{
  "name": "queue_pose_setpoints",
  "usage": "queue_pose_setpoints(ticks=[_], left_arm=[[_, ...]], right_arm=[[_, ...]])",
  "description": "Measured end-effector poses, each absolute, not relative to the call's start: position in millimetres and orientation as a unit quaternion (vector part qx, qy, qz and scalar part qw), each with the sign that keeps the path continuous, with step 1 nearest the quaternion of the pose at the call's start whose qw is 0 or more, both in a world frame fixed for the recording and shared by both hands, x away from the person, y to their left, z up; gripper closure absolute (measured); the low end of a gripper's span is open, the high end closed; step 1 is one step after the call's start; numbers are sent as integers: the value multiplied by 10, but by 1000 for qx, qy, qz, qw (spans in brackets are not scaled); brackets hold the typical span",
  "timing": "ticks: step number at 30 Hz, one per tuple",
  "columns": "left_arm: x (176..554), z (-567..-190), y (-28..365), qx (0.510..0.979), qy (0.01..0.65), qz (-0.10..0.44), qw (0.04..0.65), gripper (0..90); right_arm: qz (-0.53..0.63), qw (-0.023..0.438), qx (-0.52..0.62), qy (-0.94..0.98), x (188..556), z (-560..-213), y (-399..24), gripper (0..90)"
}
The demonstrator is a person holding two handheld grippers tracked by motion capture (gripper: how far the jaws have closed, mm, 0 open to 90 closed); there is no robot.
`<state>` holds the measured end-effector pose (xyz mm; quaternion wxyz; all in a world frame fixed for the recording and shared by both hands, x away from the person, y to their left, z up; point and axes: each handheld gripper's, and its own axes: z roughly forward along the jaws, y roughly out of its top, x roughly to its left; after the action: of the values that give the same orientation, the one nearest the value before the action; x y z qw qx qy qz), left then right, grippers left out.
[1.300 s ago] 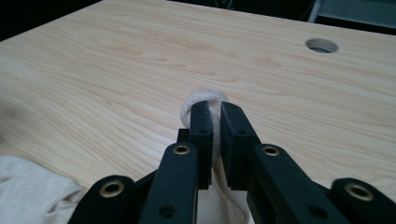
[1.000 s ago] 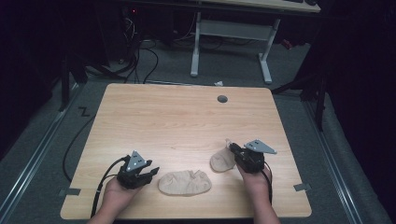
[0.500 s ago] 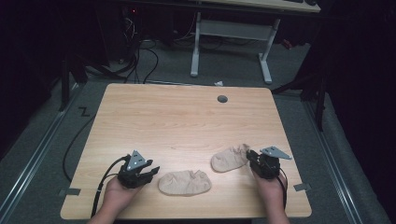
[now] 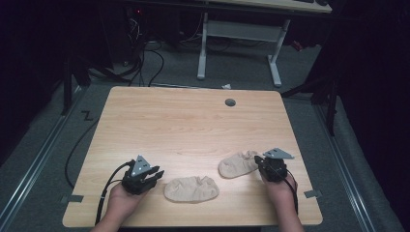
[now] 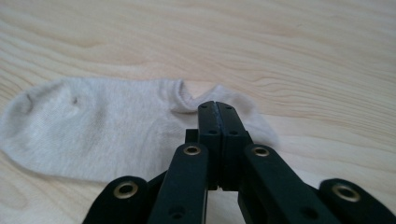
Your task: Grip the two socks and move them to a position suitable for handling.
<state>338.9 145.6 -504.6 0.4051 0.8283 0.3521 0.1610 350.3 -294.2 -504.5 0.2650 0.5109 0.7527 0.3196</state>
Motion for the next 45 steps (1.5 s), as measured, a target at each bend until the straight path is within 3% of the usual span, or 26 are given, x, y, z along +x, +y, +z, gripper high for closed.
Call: queue_pose_setpoints(ticks=[4, 13, 22, 33, 40, 45], left_arm=[[3368, -5028, 1480, 829, 349, 156, 409, 777], [3419, -5031, 1458, 829, 347, 149, 412, 800], [3387, -5043, 1465, 829, 352, 144, 411, 803], [3491, -5082, 1365, 824, 360, 143, 413, 777], [3634, -5097, 1168, 830, 355, 146, 404, 718], [3713, -5141, 1048, 825, 359, 138, 414, 663]], right_arm=[[267, 257, 510, 776, 3569, -5190, -2860, 900], [295, 215, 522, 770, 3280, -5203, -2845, 900], [310, 189, 488, 794, 3385, -5210, -2345, 900], [307, 188, 421, 833, 3638, -5216, -1710, 900], [348, 220, 441, 798, 3521, -5023, -1974, 877], [342, 213, 466, 788, 3511, -5109, -2162, 814]])
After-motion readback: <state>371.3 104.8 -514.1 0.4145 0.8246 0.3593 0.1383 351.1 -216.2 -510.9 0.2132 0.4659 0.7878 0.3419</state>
